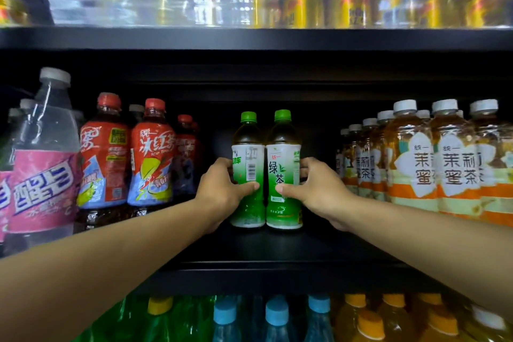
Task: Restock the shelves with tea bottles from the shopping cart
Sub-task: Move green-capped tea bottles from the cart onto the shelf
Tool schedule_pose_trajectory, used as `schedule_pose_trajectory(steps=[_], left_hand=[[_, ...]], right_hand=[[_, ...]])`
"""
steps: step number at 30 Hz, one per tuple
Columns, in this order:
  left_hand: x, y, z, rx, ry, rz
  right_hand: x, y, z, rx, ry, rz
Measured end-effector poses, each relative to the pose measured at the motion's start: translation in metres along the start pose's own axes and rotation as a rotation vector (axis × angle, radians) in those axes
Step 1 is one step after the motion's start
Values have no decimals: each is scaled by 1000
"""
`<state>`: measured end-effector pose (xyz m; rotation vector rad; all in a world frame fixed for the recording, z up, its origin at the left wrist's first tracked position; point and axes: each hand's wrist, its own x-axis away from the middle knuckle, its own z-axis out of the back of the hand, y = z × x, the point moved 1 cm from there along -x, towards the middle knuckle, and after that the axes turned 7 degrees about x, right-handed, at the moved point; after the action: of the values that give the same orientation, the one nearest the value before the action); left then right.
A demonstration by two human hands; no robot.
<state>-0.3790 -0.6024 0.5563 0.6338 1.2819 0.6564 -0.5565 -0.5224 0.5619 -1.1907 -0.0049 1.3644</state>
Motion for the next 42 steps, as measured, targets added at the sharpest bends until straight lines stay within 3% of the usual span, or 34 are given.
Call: schedule_pose_trajectory(steps=[12, 22, 42], left_hand=[[-52, -25, -21, -22, -35, 129], [-81, -54, -36, -33, 13, 201], [-106, -94, -52, -219, 60, 131]], right_hand=[[-54, 13, -22, 176, -50, -100], [-94, 37, -57, 134, 52, -150], [-119, 84, -90, 124, 123, -109]])
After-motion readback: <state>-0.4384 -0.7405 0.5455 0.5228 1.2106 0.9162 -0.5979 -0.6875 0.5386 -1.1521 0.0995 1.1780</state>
